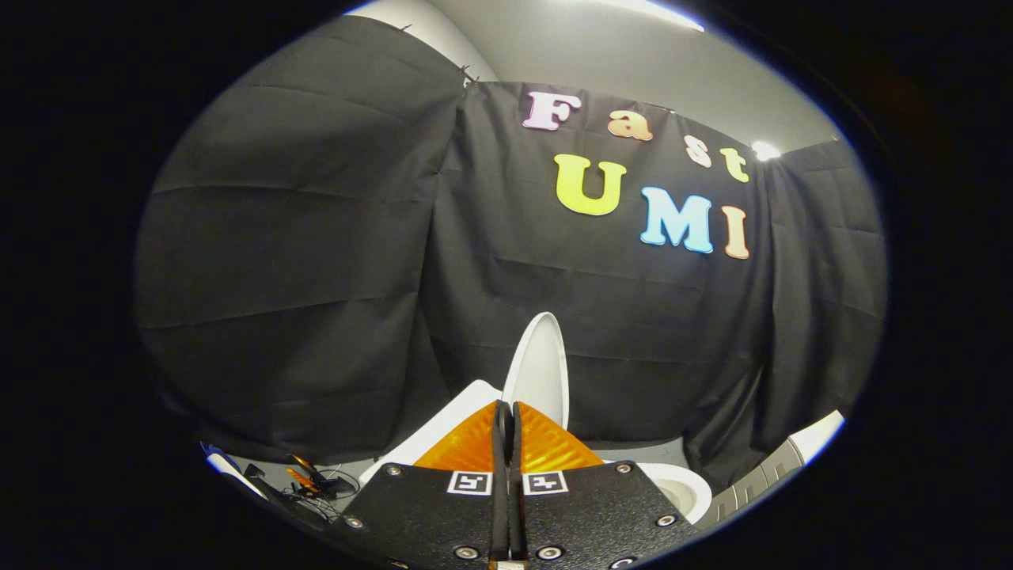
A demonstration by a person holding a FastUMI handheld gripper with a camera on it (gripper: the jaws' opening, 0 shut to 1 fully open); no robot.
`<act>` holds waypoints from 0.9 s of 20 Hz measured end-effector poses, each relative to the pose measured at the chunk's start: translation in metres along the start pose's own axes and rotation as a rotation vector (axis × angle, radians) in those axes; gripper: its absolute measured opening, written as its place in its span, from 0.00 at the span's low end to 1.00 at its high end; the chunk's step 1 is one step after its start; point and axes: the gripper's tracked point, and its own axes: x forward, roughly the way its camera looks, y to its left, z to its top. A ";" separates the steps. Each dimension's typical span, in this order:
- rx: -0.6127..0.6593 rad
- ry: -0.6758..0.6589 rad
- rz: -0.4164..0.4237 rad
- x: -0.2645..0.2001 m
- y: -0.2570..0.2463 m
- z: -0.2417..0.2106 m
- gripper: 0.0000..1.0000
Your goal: Open the toilet lid.
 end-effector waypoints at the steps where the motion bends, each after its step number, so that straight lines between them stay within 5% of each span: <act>1: -0.002 0.000 -0.002 0.000 0.001 0.000 0.00; 11: 0.041 0.005 0.046 0.002 0.009 -0.005 0.03; 17: 0.066 0.031 0.238 -0.013 0.018 0.005 0.34; 18: 0.061 0.005 0.229 -0.019 0.008 0.015 0.49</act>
